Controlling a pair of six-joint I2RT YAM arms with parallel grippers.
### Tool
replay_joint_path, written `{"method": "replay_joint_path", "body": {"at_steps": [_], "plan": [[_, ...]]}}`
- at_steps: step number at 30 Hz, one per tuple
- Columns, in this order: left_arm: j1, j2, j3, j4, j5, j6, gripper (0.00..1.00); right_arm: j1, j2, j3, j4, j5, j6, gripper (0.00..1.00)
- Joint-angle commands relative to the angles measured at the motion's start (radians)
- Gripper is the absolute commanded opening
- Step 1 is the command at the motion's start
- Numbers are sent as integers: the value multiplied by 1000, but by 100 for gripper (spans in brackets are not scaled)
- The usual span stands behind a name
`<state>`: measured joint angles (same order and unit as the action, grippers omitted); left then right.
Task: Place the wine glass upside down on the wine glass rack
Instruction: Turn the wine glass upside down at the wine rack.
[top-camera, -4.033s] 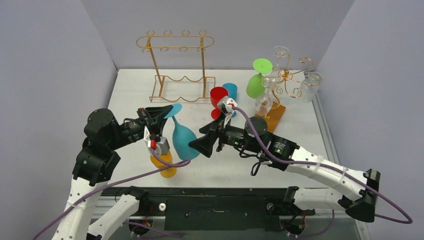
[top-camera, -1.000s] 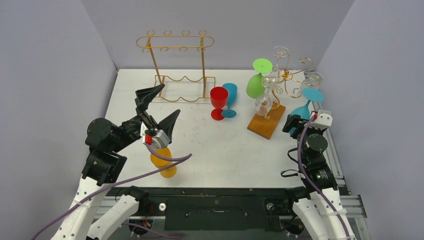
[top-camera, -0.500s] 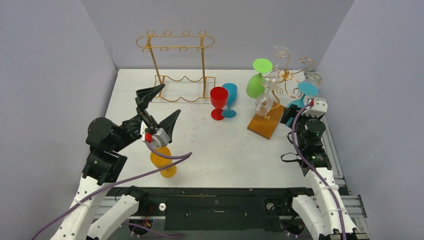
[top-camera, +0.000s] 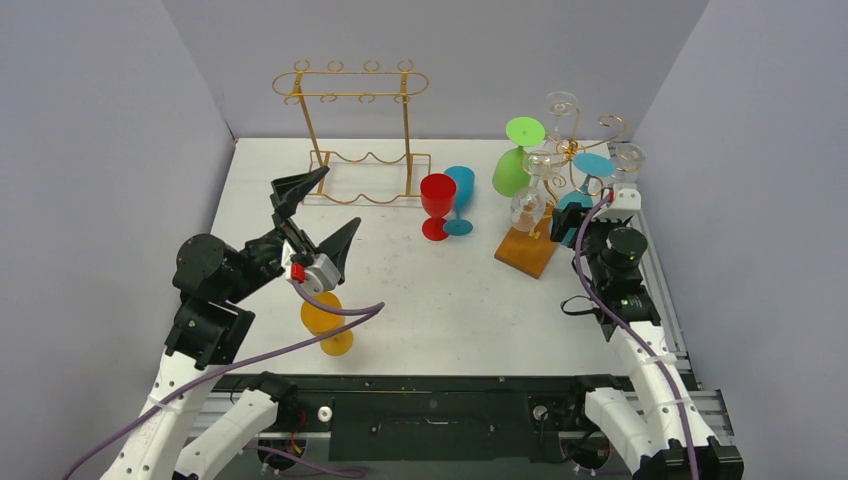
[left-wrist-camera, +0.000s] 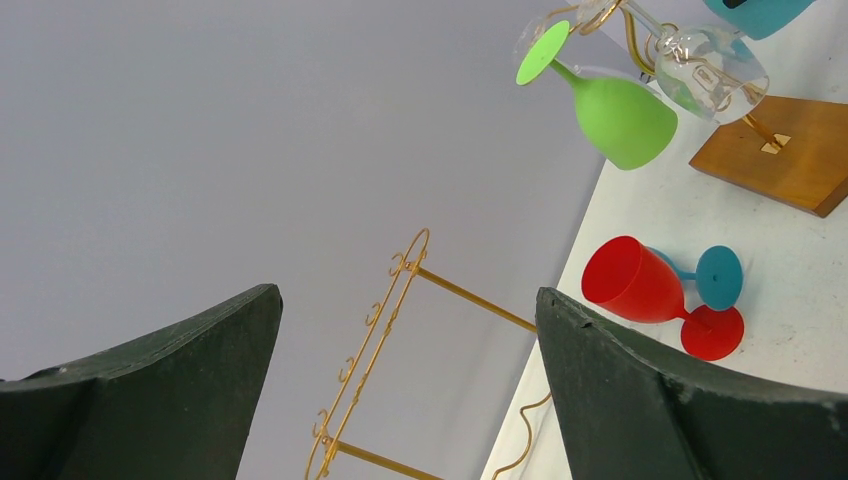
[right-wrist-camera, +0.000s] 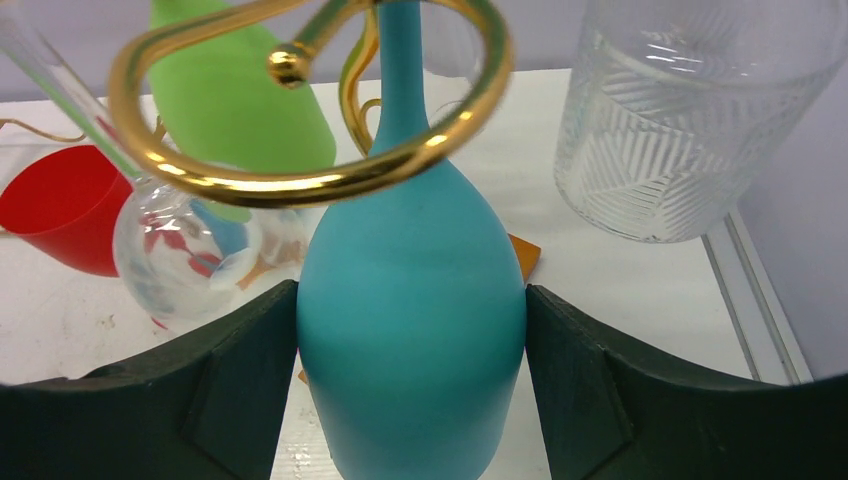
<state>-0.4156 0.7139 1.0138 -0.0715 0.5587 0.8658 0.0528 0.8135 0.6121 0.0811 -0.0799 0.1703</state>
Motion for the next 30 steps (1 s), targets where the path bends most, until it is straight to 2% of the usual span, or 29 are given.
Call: {"method": "replay_joint_path", "body": {"at_steps": [1, 8, 16, 22, 30], "plan": [[1, -3, 9, 5, -16, -22, 96, 28, 7, 58, 43, -62, -47, 61], [1, -4, 8, 3, -14, -20, 96, 62, -43, 38, 1, -48, -93, 62], [1, -10, 2, -3, -20, -12, 96, 64, -152, -38, 26, 1, -61, 62], [1, -12, 2, -11, -22, -12, 96, 64, -182, -77, 29, 31, -19, 62], [1, -8, -2, -17, -24, -9, 96, 63, -196, -133, 29, 77, 47, 67]]}}
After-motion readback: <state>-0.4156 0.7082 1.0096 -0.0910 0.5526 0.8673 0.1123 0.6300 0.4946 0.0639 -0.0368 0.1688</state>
